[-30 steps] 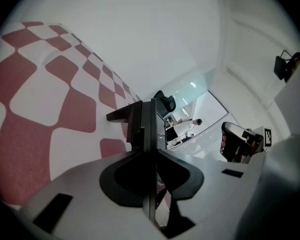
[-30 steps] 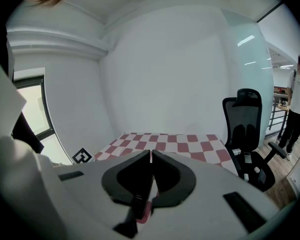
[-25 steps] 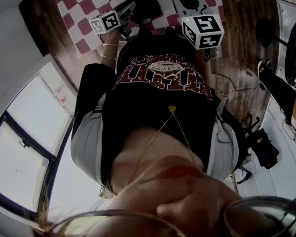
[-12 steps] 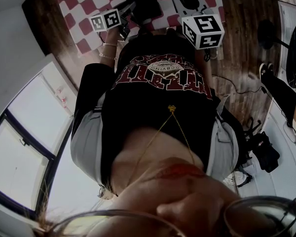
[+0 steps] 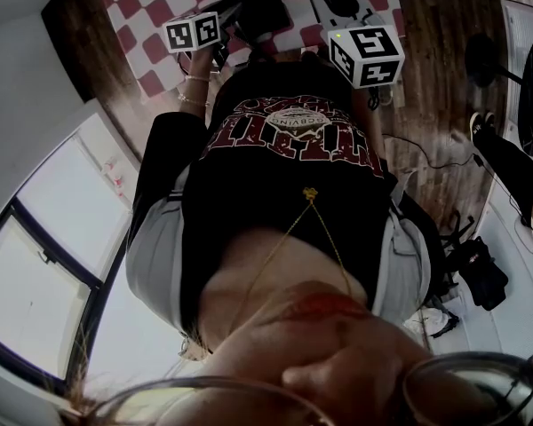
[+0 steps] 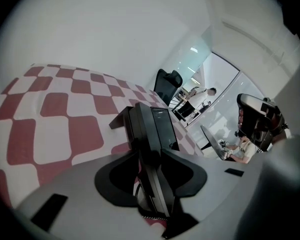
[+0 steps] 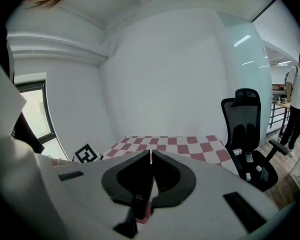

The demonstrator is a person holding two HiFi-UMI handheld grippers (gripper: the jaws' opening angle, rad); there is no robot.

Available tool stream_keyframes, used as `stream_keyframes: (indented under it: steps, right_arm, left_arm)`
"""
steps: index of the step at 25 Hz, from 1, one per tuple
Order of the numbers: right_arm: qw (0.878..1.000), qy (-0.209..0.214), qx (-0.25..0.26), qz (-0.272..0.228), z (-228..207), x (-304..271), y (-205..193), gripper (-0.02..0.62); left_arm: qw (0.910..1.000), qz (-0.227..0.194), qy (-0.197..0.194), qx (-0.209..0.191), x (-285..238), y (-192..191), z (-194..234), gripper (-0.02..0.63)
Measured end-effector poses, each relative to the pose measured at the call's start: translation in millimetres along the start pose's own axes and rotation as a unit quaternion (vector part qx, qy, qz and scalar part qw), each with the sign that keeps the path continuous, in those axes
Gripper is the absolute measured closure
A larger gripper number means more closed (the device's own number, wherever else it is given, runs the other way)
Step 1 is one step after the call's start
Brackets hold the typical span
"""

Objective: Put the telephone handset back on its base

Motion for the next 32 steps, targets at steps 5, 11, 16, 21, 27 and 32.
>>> stream_keyframes:
  steps: [5, 11, 16, 21, 27, 32]
  right_arm:
    - [1.0, -0.003, -0.001, -0.002, -3.0, 3.7, -1.4, 0.566]
    - [1.0, -0.005, -0.001, -0.003, -5.8, 6.3, -3.4, 0.566]
    - [1.0, -0.009, -0.006, -0.005, -8.7, 9.4, -2.5, 0.566]
    - [1.0, -0.012, -0.006, -0.005, -7.9, 8.5, -2.2, 0.566]
    - [1.0, -0.014, -0.007, -0.004, -7.5, 5.6, -2.3, 0.566]
    - [1.0, -0.015, -0.007, -0.002, -5.1, 3.0, -2.6, 0.566]
  left_arm:
    - [0.9999, 0.011, -0.001, 0.007, 5.8, 0.8, 4.1, 0.469]
    - [0.9991, 0.004, -0.03, 0.028, 4.7, 0.0, 1.4, 0.508]
    - [0.9959, -0.02, -0.066, 0.058, 5.2, 2.1, -0.2, 0.522]
    - [0.9882, -0.064, -0.11, 0.086, 6.3, 3.2, 2.3, 0.528]
    - [0.9819, -0.084, -0.138, 0.1, 2.6, 2.9, 2.2, 0.529]
    - [0.9764, -0.091, -0.166, 0.104, 0.8, 2.6, 2.5, 0.531]
Point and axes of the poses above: the fingertips, and each gripper's own axes: x backward along the fingers, z to its left, y out of its top, the point moved 1 cm from there along x, backward along the fingers
